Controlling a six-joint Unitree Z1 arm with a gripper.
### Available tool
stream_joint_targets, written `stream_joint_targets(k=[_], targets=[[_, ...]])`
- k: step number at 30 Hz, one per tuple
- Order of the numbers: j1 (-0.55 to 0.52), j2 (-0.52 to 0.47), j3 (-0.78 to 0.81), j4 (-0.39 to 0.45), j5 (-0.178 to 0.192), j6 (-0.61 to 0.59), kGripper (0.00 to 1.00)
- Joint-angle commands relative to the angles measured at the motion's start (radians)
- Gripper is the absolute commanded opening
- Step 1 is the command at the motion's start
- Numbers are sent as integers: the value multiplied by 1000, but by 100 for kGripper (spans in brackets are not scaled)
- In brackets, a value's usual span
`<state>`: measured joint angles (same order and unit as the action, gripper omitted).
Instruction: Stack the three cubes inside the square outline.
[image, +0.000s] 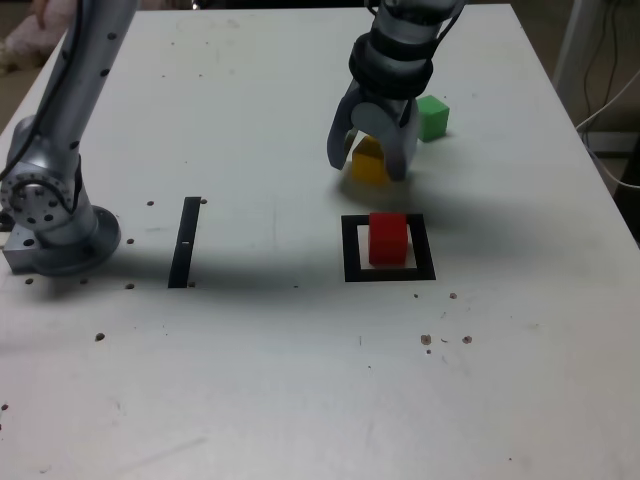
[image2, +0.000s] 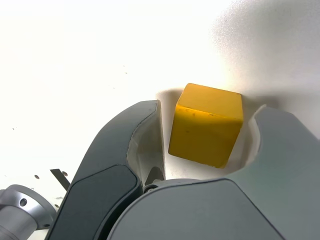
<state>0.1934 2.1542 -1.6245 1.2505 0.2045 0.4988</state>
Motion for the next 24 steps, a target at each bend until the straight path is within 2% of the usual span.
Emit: stream_joint_targets(k=[1, 18, 21, 24], targets=[[-2, 2, -5, 3, -1, -2, 31], [-41, -58, -28, 56, -7, -59, 31], [-52, -84, -30, 77, -17, -95, 31], [-66, -108, -33, 98, -42, -137, 31]])
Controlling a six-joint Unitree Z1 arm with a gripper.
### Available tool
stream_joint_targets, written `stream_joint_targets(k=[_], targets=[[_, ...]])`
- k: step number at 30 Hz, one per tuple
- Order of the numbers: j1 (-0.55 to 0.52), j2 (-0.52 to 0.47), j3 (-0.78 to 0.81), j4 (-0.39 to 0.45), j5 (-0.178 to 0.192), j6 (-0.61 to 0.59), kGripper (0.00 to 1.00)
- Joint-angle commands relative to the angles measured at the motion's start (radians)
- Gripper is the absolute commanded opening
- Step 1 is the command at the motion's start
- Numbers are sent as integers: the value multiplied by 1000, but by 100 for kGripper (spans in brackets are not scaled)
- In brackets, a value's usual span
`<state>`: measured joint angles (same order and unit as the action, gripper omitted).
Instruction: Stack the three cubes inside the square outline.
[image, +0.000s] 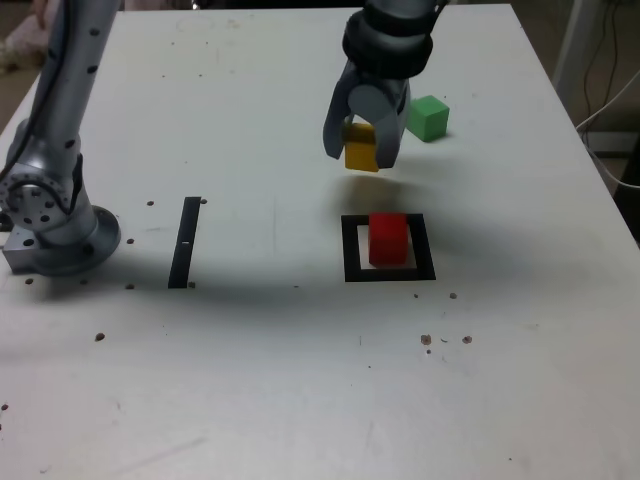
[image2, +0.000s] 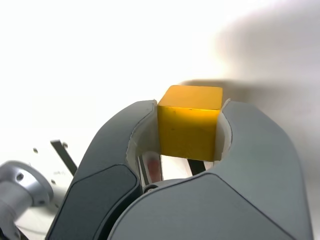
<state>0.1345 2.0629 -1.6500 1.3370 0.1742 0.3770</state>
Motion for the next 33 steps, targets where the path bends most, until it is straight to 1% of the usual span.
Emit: stream_joint_targets(k=[1, 6, 10, 13, 19, 33], targets=[[-14, -23, -9, 18, -23, -31, 31], [-60, -49, -20, 46, -84, -140, 31], [-99, -65, -22, 63, -119, -230, 31], [-124, -70, -22, 73, -137, -276, 31], [-164, -65, -27, 78, -155, -321, 31], [-207, -9, -72, 73, -168, -335, 31]])
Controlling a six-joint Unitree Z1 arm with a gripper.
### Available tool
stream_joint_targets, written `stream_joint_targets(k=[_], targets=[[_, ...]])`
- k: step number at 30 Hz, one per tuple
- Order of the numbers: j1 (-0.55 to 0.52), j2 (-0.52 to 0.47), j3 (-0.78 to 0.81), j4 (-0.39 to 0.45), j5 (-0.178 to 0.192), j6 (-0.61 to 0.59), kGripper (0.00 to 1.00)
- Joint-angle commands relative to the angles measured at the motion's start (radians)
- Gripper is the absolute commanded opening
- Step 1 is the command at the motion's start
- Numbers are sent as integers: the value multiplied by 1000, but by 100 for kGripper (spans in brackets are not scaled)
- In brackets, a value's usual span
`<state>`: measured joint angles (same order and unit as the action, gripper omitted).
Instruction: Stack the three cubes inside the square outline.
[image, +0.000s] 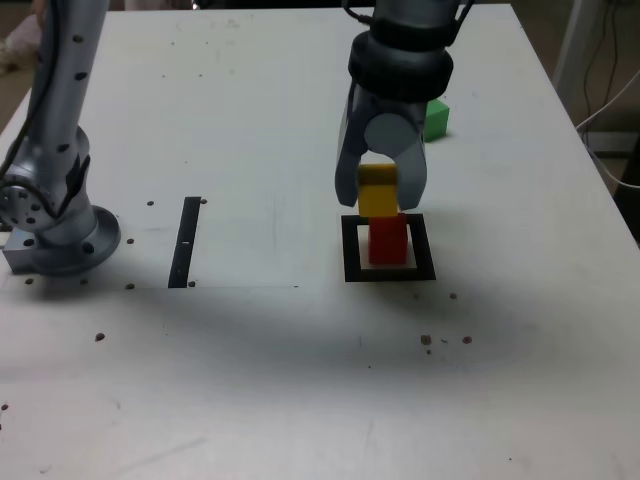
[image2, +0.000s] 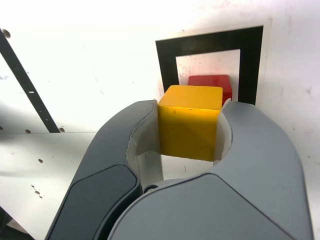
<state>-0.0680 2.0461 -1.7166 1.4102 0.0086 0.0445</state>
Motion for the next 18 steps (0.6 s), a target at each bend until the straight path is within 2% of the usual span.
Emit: stream_joint_targets(k=[1, 14, 16, 18], targets=[[-6, 10, -7, -1, -5, -3, 31], [-21, 38, -19, -9, -16, -4, 33], [-23, 40, -19, -16, -16, -2, 44], [-24, 42, -17, -23, -15, 1, 63]])
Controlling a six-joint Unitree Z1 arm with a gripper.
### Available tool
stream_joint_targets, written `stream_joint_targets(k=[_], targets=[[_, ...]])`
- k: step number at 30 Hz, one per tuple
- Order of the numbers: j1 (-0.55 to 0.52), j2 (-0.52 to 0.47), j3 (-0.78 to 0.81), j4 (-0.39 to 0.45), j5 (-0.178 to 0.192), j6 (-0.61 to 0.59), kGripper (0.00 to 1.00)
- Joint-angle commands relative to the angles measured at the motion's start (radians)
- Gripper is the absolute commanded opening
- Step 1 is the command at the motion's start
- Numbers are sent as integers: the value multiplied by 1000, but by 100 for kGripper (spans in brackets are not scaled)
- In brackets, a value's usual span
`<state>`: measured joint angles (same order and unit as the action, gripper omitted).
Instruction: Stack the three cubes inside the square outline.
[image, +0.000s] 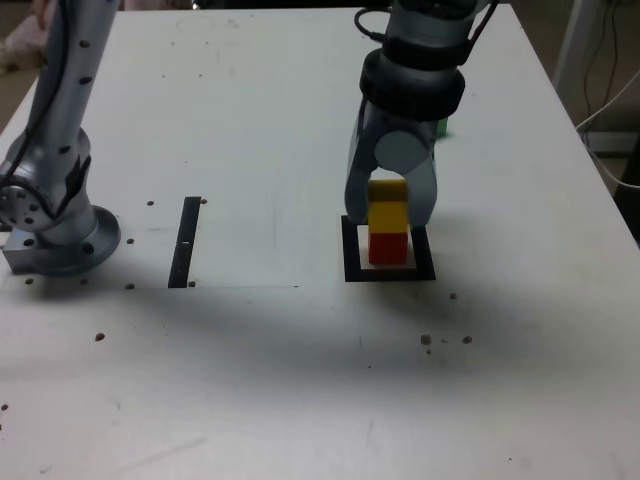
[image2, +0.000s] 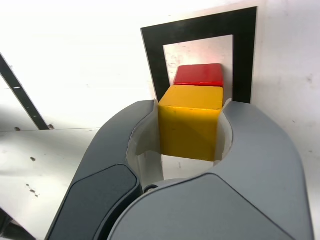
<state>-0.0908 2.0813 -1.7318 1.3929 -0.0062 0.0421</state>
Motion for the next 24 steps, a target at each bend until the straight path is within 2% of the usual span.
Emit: stream_joint_targets(k=[1, 3, 5, 14, 24], targets=[[-1, 7, -1, -8, 0, 5, 73], [-1, 8, 1, -9, 1, 8, 91], [-1, 7, 4, -9, 2, 9, 98], [0, 2, 15, -2, 9, 12, 99], [46, -31, 20, 9, 75, 38, 99]])
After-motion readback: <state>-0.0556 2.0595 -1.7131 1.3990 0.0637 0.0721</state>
